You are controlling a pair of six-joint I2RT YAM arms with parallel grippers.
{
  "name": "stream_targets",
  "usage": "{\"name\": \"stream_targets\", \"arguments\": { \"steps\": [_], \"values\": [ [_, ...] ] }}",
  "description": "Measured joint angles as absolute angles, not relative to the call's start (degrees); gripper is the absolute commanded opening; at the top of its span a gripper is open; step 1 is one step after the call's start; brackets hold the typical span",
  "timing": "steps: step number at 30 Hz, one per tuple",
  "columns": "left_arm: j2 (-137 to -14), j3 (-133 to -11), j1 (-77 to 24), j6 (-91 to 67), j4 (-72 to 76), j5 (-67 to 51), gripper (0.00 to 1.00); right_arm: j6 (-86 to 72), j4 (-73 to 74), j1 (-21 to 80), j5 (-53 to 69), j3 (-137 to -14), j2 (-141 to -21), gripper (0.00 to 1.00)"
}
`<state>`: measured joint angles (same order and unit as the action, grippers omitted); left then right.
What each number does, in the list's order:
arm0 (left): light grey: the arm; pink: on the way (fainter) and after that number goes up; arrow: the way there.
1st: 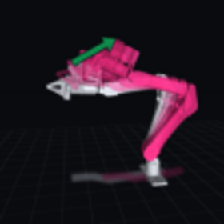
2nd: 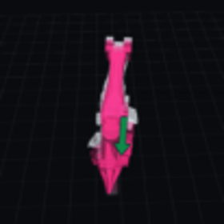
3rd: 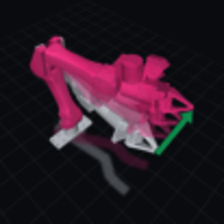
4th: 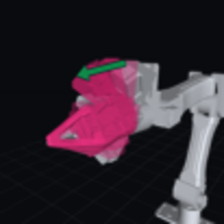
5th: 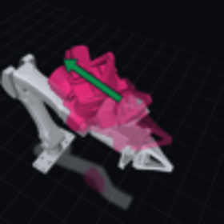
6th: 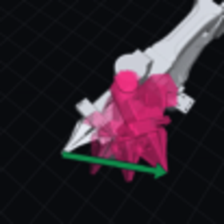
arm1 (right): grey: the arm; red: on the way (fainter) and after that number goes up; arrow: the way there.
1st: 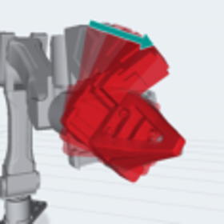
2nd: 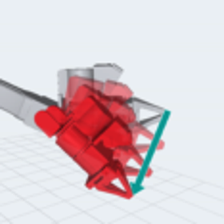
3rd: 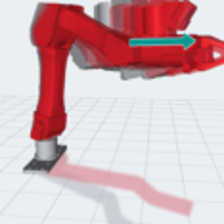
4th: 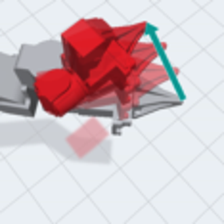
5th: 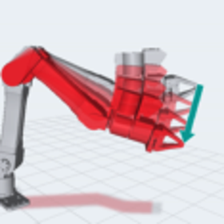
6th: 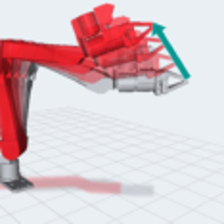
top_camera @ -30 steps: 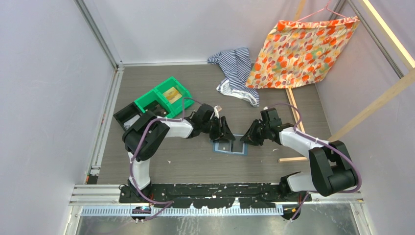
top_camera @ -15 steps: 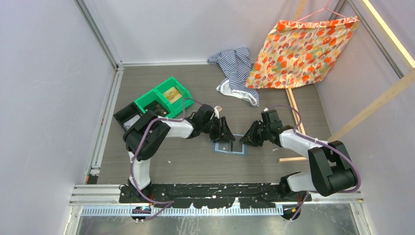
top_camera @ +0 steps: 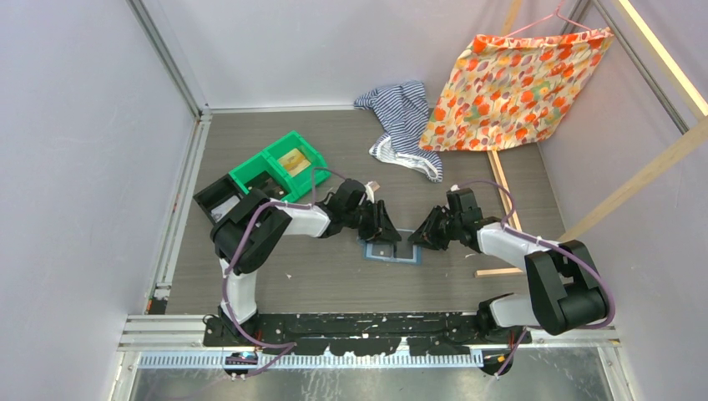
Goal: Take the credit cards out of the card holder
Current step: Remove the credit card from the card holder.
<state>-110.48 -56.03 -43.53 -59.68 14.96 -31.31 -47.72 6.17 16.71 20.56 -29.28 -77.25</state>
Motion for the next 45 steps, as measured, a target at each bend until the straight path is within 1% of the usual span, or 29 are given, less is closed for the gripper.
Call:
{"name": "stream_targets", "arguments": {
  "steps": [8, 20, 29, 39, 45],
  "values": [
    [-110.5, -54.72, -43.53, -59.7, 16.45, -31.09, 0.39, -47.72, 7.31, 16.64, 19.49, -28.93, -75.7, 0.28],
    [-110.5, -54.17, -43.53, -59.46, 16.8, -30.92, 0.38, -46.68, 8.82, 16.64, 18.22, -27.51, -74.56, 0.27],
    [-110.5, -54.08, -43.53, -59.46, 16.97, -30.92, 0.38, -46.68, 10.26, 16.64, 18.13, -26.46, -64.14, 0.29],
    [-110.5, -54.02, -43.53, -59.57, 17.15, -30.92, 0.38, -46.7, 8.58, 16.64, 19.75, -26.41, -69.3, 0.28],
    [-110.5, -53.78, -43.53, -59.59, 17.45, -30.92, 0.38, -46.7, 7.46, 16.64, 20.29, -26.33, -69.36, 0.28]
  ]
}}
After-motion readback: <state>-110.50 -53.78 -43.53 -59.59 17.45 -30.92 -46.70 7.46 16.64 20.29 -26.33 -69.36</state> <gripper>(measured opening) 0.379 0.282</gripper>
